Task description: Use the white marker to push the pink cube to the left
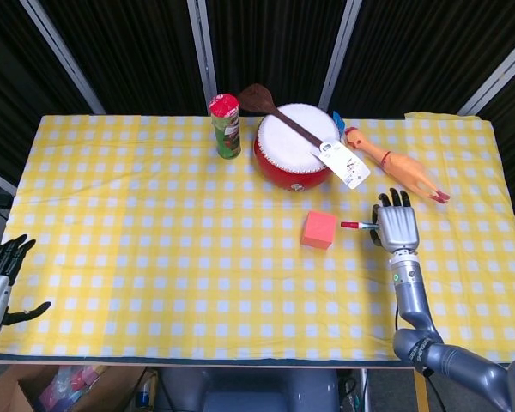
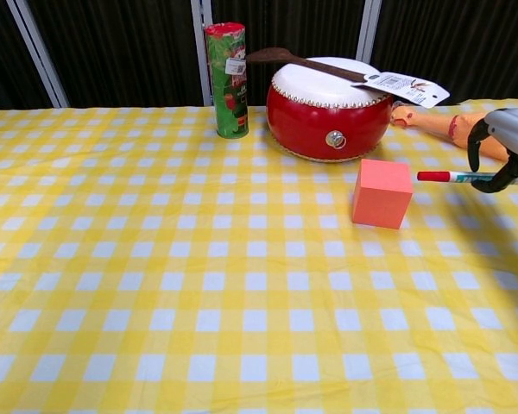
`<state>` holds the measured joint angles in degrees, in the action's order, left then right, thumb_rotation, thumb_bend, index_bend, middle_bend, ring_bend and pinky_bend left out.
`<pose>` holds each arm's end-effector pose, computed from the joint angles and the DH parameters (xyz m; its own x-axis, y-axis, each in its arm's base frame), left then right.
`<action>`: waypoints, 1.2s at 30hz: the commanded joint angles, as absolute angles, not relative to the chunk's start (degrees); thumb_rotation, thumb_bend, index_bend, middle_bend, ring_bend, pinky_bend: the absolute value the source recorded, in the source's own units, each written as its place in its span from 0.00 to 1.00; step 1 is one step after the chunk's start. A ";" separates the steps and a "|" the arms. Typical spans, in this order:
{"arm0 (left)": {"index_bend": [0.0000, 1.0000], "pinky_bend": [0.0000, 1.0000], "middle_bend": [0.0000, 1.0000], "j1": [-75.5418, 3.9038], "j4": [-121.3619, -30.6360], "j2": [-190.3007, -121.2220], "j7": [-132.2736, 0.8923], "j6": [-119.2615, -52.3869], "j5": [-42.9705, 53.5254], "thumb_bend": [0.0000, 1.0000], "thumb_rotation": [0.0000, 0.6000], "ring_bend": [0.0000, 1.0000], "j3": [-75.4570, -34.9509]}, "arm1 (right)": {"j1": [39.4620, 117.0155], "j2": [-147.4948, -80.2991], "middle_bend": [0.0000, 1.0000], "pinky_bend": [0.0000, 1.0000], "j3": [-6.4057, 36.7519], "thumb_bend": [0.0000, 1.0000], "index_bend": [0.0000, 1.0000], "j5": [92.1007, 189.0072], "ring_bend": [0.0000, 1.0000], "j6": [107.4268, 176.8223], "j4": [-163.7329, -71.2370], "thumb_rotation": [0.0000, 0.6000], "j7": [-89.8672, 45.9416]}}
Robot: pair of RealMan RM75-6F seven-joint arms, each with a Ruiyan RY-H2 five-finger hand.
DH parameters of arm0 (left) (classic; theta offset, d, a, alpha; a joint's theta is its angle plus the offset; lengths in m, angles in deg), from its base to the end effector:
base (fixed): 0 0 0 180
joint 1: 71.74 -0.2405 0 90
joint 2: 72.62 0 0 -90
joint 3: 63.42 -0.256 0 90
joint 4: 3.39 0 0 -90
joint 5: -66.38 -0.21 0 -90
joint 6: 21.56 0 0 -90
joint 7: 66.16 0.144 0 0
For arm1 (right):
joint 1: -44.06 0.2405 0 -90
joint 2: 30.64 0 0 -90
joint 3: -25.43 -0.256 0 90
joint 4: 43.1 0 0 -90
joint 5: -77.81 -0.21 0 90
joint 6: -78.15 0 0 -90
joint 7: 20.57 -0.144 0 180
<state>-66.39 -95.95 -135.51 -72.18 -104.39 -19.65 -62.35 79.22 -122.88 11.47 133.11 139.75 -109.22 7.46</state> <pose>-0.3152 0.1769 0.1563 0.3157 0.0691 0.9463 0.9488 -0.0094 -0.3158 -0.2594 -0.3729 0.0300 0.5940 -0.1170 0.7959 -0.7990 0.0290 0.6006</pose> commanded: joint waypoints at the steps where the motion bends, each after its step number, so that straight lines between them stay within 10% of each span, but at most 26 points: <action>1: 0.00 0.00 0.00 -66.43 -96.03 -135.41 -72.35 -104.45 -19.66 0.02 1.00 0.00 -62.36 | 78.92 -122.87 0.25 0.11 11.58 0.53 0.69 132.94 0.10 139.75 -109.21 1.00 7.39; 36: 0.00 0.00 0.00 -65.90 -96.78 -134.82 -73.36 -102.93 -19.68 0.02 1.00 0.00 -62.86 | 81.35 -128.59 0.25 0.12 11.58 0.53 0.70 135.45 0.11 140.86 -111.64 1.00 10.36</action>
<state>-65.90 -96.77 -134.82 -73.37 -102.93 -19.68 -62.87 81.24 -128.47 11.46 135.05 140.51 -110.99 10.06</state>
